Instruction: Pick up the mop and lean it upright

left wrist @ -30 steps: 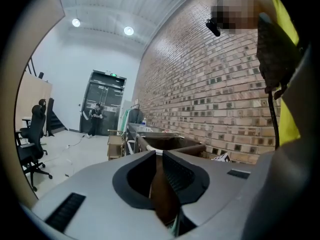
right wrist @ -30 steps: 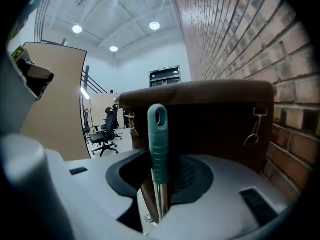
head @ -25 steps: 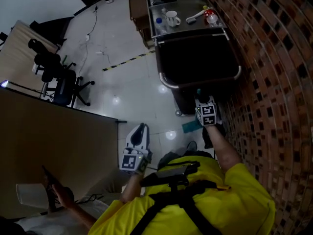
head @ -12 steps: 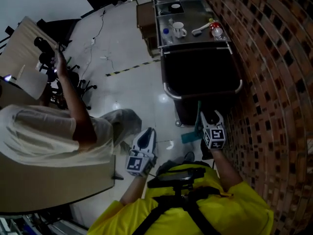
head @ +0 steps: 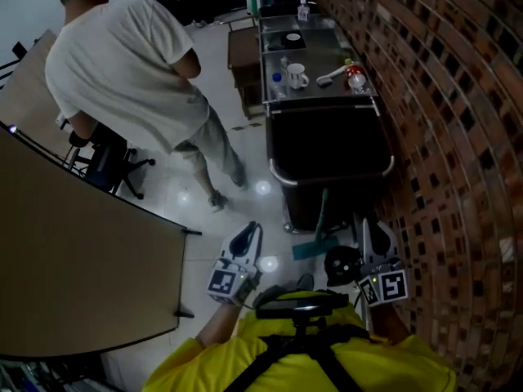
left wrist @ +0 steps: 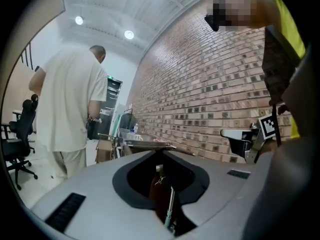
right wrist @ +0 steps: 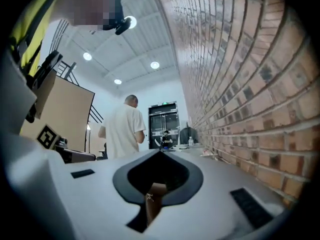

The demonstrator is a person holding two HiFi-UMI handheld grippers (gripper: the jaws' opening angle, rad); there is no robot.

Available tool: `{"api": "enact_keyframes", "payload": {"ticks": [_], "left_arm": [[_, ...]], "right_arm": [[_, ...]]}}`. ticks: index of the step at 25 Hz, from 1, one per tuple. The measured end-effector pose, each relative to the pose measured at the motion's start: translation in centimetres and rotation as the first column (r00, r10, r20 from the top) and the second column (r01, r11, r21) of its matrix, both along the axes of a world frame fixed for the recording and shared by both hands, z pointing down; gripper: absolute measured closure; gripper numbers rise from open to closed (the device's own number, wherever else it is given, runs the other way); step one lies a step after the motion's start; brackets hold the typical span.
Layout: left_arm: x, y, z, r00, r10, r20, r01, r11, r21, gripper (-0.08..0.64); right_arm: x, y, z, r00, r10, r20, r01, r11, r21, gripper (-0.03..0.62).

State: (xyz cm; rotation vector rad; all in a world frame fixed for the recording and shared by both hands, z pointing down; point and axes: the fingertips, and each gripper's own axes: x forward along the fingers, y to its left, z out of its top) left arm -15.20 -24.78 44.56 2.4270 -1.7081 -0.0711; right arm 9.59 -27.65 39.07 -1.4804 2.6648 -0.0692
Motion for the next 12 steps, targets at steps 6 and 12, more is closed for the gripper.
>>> {"api": "enact_keyframes", "payload": {"ticks": [6,12], "left_arm": [[0.4,-0.1,-0.6,1.0,0.016,-0.002,-0.016,1.0,0.005,0.512],[1.0,-0.1,-0.7,0.999,0.033,0.004,-0.033,0.999,0.011,0.512]], "right_arm": [[0.2,0.3,2.1,1.0,-0.016,0.024,0.018,0.997,-0.075,0.589],[0.7,0.0,3.6,0.999,-0.02,0.047,0.026,0.992,-0.122,0.589]]}}
